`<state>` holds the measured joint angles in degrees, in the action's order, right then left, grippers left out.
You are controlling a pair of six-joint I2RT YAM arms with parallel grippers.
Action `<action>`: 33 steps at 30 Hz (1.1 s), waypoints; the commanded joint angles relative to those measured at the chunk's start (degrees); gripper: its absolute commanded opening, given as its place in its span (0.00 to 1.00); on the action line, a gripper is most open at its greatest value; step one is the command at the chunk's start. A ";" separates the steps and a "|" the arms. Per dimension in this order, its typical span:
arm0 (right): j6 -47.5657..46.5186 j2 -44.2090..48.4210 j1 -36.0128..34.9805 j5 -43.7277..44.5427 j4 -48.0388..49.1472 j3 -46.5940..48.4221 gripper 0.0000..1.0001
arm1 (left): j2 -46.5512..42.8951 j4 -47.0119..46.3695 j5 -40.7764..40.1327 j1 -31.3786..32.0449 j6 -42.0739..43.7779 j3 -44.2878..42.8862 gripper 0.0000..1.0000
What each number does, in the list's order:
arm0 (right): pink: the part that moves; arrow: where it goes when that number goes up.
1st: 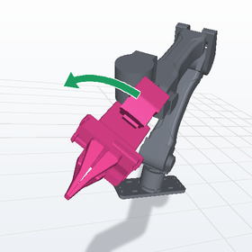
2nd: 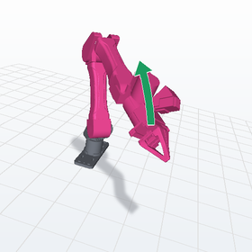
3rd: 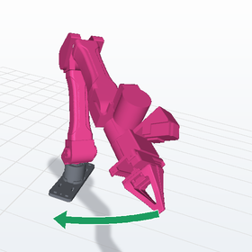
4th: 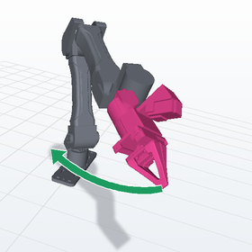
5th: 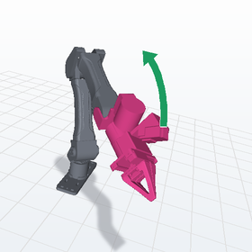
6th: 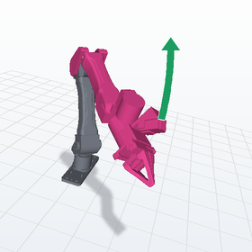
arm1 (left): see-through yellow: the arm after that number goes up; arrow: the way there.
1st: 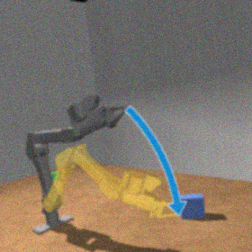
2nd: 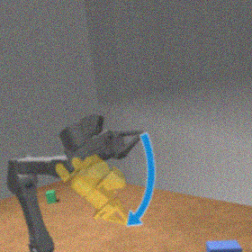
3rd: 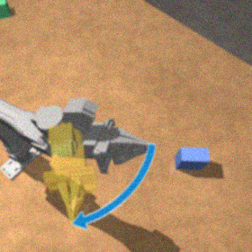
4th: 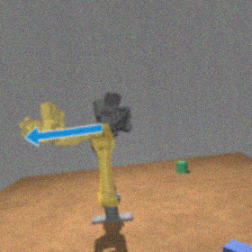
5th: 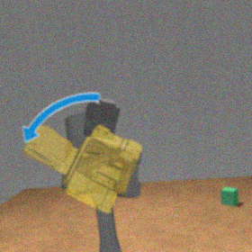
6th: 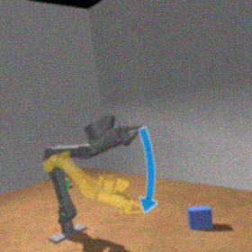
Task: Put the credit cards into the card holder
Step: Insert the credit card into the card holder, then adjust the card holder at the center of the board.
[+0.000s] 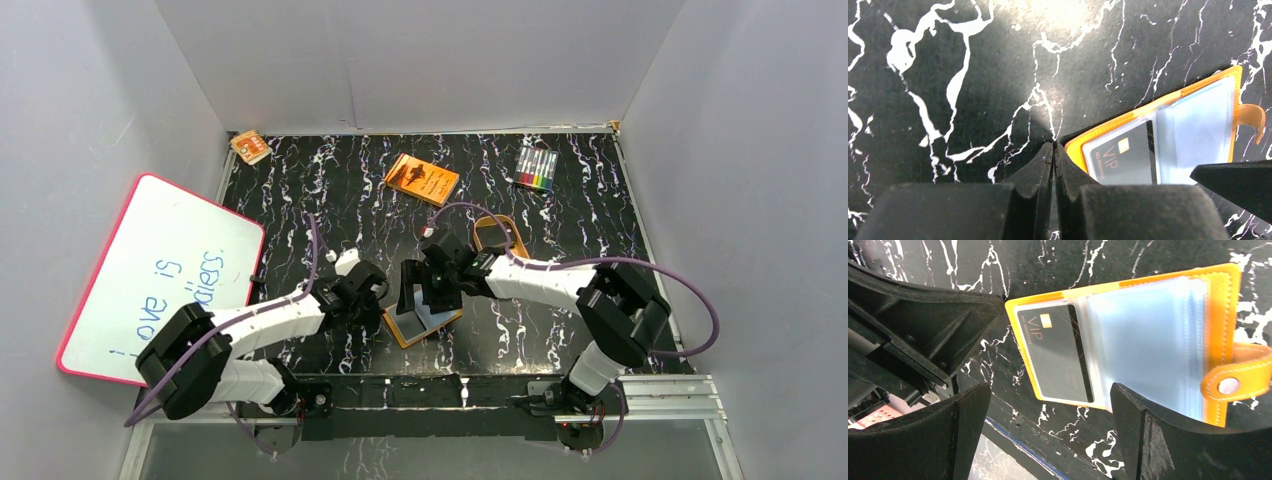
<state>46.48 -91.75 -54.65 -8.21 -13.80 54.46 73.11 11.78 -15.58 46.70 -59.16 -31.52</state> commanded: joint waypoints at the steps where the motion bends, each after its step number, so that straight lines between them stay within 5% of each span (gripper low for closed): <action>1: 1.86 8.64 0.01 7.92 0.56 -3.05 0.99 | 2.25 -0.63 2.53 -1.73 4.72 -2.50 0.05; 10: 0.97 17.17 0.47 14.83 0.02 -6.64 0.95 | -1.78 2.12 1.41 -1.96 5.52 -3.54 0.17; 17: -2.25 17.70 3.41 16.55 -2.49 -8.55 0.60 | -4.76 3.56 1.21 -2.03 4.51 -1.81 0.25; 33: 1.78 32.48 5.40 17.74 -6.02 -18.18 0.63 | 9.59 -4.64 8.93 -4.41 8.93 -8.95 0.21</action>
<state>46.59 -63.87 -49.23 6.99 -18.55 36.96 79.75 9.02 -8.44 43.58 -52.68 -36.91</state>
